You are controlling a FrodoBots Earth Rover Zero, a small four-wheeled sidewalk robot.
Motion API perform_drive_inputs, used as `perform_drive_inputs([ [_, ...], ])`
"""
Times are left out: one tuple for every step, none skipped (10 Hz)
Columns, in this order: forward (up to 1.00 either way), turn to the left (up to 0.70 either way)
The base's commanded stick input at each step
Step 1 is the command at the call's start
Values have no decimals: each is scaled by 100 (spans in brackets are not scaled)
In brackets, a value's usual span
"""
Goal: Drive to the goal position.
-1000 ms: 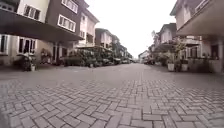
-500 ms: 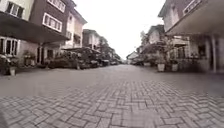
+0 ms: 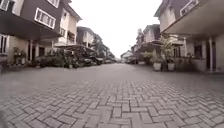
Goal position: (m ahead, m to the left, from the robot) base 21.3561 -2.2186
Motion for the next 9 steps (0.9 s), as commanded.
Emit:
perform_drive_inputs([
  [70, 0],
  [70, 0],
  [70, 0],
  [70, 0],
  [70, 0],
  [70, 0],
  [70, 0],
  [70, 0],
  [70, 0],
])
